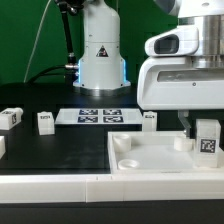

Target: Assemble one leg

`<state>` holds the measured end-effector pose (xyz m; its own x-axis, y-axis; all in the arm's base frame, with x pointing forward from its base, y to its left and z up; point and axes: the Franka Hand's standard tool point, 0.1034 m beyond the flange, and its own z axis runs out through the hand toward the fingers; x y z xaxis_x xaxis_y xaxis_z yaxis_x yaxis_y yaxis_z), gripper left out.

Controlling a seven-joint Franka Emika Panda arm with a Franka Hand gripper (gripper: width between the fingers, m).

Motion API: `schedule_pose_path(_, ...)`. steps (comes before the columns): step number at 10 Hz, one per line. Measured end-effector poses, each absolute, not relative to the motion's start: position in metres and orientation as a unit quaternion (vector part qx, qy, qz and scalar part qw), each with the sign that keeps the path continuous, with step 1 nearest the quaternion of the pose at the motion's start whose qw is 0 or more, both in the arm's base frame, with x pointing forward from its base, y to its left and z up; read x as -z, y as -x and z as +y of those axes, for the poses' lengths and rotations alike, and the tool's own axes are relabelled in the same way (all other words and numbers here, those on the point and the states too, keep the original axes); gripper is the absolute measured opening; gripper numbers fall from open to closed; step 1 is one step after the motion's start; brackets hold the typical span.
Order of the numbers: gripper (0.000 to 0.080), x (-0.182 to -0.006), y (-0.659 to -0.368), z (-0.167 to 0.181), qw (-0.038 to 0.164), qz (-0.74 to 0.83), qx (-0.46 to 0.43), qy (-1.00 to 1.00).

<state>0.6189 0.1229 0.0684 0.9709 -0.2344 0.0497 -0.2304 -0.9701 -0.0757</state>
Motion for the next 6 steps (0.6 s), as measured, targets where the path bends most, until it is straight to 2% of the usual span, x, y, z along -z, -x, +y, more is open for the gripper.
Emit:
schedule_pose_path(1,0.0291,-0.0683,-0.6189,0.1225,0.035,0.122,0.029,0.991)
schedule_pose_path(4,0.0291,-0.0679,-0.6201,0.1214,0.043,0.218,0.035,0.974)
schedule_pose_path(6,0.0291,-0.0681,-0.6188,0.1208,0.057,0.335,0.041,0.940)
